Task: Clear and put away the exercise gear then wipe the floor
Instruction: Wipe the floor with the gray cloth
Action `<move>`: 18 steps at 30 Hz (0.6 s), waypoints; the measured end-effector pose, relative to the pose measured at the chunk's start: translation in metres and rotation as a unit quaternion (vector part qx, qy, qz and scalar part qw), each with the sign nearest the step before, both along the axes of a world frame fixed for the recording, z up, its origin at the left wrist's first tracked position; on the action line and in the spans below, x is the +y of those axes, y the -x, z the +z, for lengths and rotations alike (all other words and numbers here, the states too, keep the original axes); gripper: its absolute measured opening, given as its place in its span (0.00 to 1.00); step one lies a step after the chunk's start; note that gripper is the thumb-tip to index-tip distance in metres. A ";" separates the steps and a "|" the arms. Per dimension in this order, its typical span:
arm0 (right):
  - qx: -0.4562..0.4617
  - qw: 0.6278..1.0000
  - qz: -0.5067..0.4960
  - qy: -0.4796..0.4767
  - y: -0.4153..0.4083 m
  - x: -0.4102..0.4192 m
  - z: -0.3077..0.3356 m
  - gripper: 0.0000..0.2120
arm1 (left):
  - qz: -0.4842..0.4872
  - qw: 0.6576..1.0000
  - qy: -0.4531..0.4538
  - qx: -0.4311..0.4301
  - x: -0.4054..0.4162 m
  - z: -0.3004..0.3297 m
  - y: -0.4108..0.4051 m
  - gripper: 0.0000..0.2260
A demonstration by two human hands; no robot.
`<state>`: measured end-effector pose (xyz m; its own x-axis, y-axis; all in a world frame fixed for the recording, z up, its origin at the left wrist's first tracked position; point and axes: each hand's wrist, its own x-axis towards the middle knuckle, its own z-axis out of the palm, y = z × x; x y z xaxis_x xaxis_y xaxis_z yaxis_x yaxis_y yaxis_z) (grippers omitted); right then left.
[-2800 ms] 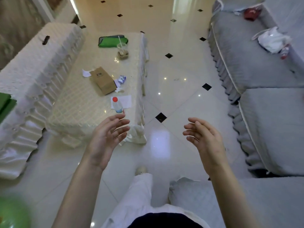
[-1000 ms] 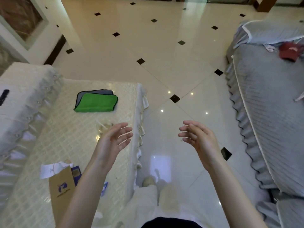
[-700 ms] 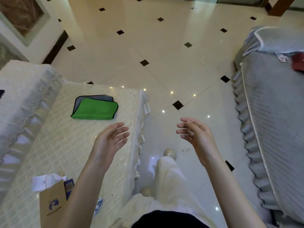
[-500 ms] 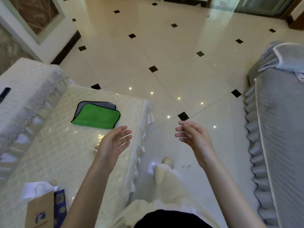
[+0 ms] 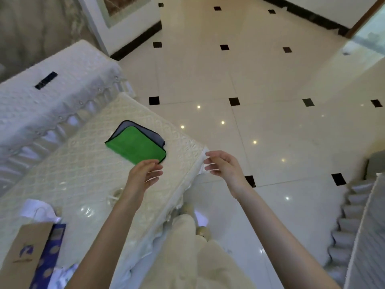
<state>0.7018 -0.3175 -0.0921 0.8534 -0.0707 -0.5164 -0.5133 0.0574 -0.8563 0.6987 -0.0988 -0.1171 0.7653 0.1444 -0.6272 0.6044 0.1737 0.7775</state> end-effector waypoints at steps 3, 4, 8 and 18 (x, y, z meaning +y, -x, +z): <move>0.015 1.000 0.027 -0.004 -0.042 0.018 -0.020 0.09 | 0.036 0.998 -0.044 0.036 0.025 -0.034 -0.028 0.07; 0.022 0.999 0.041 0.000 -0.055 0.025 -0.029 0.09 | 0.047 0.996 -0.053 0.048 0.034 -0.045 -0.038 0.07; 0.048 0.994 0.097 0.033 -0.107 0.060 -0.066 0.09 | 0.090 0.990 -0.050 0.093 0.065 -0.086 -0.076 0.06; 0.078 0.888 0.372 0.258 -0.194 0.111 -0.163 0.15 | 0.052 0.962 -0.112 0.242 0.120 -0.177 -0.140 0.05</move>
<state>0.8961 -0.2064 -0.2554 0.6841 0.2213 -0.6950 -0.3588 -0.7275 -0.5848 0.8387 0.0213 -0.2943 0.3658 0.3779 -0.8506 0.8933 0.1140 0.4348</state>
